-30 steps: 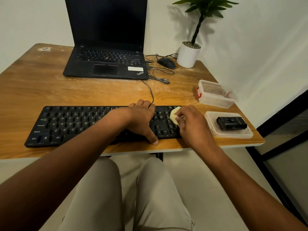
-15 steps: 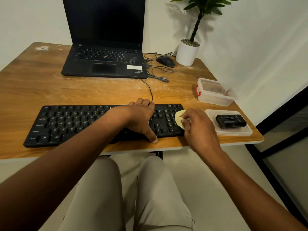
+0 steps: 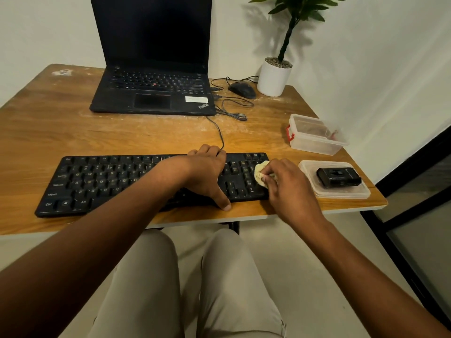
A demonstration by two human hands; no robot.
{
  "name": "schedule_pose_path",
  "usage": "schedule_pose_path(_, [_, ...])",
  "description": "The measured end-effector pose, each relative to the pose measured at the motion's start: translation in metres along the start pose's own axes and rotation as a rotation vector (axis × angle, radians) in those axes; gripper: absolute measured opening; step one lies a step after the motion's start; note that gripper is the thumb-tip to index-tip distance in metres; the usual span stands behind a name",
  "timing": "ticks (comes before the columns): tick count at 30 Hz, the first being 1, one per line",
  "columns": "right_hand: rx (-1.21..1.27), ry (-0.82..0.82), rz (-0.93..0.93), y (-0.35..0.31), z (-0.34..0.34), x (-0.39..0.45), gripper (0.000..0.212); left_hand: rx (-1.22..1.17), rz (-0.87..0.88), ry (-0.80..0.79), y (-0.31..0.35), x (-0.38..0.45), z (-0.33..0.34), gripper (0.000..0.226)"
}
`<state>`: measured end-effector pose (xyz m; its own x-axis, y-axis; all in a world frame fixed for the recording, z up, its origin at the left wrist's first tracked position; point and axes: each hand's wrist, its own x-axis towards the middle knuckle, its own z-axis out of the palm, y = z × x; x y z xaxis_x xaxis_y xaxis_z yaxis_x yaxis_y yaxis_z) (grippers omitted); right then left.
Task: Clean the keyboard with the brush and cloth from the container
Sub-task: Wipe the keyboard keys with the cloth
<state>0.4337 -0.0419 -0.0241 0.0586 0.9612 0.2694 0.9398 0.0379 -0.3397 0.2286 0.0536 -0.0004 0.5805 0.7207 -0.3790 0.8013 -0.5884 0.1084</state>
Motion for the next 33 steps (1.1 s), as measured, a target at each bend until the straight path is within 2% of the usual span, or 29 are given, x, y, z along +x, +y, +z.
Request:
schedule_pose_path(5, [0.012, 0.013, 0.083, -0.001, -0.006, 0.026, 0.001, 0.003, -0.002, -0.003, 0.002, -0.002, -0.002, 0.138])
schedule_pose_path(11, [0.011, -0.078, -0.16, -0.034, 0.001, -0.002, 0.005, 0.015, -0.001, -0.006, 0.002, -0.001, -0.001, 0.138])
schedule_pose_path(17, [-0.039, -0.025, -0.008, -0.01, 0.005, 0.031, 0.007, -0.003, -0.004, -0.008, 0.001, -0.001, 0.0, 0.139])
schedule_pose_path(21, [-0.016, 0.001, 0.017, -0.013, 0.001, 0.046, 0.005, -0.005, -0.003, -0.01, 0.001, -0.002, -0.003, 0.139])
schedule_pose_path(23, [0.005, 0.01, -0.02, -0.023, 0.002, 0.041, 0.005, 0.0, -0.003, -0.009, 0.001, -0.001, -0.003, 0.138])
schedule_pose_path(27, [-0.02, -0.072, -0.157, -0.035, 0.013, 0.022, 0.006, 0.023, 0.0, -0.007, 0.001, 0.0, -0.001, 0.138])
schedule_pose_path(33, [-0.019, 0.014, 0.041, -0.005, 0.005, 0.047, 0.004, -0.002, 0.009, -0.009, -0.001, -0.001, -0.001, 0.139])
